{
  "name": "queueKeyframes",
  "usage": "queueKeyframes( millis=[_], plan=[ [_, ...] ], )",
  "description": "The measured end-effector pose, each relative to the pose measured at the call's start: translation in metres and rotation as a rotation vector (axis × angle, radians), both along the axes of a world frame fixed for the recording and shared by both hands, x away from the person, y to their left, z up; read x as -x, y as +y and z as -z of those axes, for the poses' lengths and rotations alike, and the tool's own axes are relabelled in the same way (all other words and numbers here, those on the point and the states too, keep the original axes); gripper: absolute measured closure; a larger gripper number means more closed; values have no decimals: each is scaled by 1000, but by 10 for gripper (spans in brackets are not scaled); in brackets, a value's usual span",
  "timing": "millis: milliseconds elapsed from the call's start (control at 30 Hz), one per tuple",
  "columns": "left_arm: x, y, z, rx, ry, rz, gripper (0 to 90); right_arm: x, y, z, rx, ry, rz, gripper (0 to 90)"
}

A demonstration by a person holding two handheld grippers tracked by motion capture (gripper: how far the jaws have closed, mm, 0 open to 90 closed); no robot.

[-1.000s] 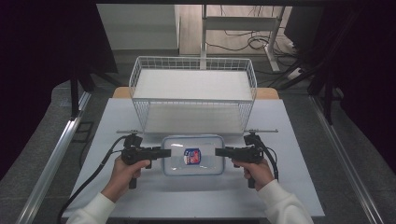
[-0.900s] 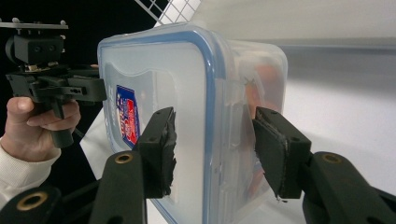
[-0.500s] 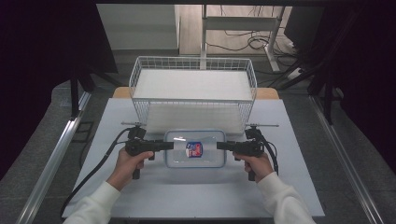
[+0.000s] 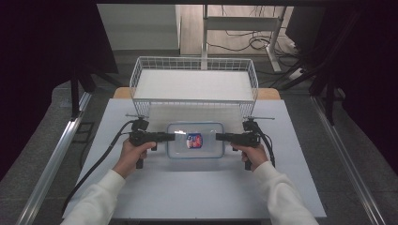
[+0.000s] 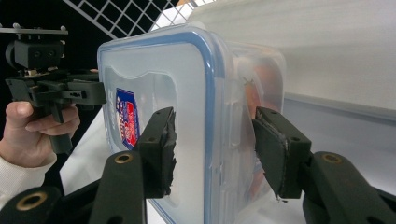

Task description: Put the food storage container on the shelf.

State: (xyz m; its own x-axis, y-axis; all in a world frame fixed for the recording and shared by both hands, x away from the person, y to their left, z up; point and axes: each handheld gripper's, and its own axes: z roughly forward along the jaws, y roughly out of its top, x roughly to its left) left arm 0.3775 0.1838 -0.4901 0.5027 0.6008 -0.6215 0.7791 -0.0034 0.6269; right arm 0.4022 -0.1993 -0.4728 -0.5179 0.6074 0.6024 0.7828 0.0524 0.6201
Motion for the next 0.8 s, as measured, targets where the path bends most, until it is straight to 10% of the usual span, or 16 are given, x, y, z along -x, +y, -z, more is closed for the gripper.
queueKeyframes(
  millis=[800],
  plan=[
    [-22, -4, 18, 38, 16, -52, 457, -24, 2, 16, 13, 8, 65, 460]
  ],
)
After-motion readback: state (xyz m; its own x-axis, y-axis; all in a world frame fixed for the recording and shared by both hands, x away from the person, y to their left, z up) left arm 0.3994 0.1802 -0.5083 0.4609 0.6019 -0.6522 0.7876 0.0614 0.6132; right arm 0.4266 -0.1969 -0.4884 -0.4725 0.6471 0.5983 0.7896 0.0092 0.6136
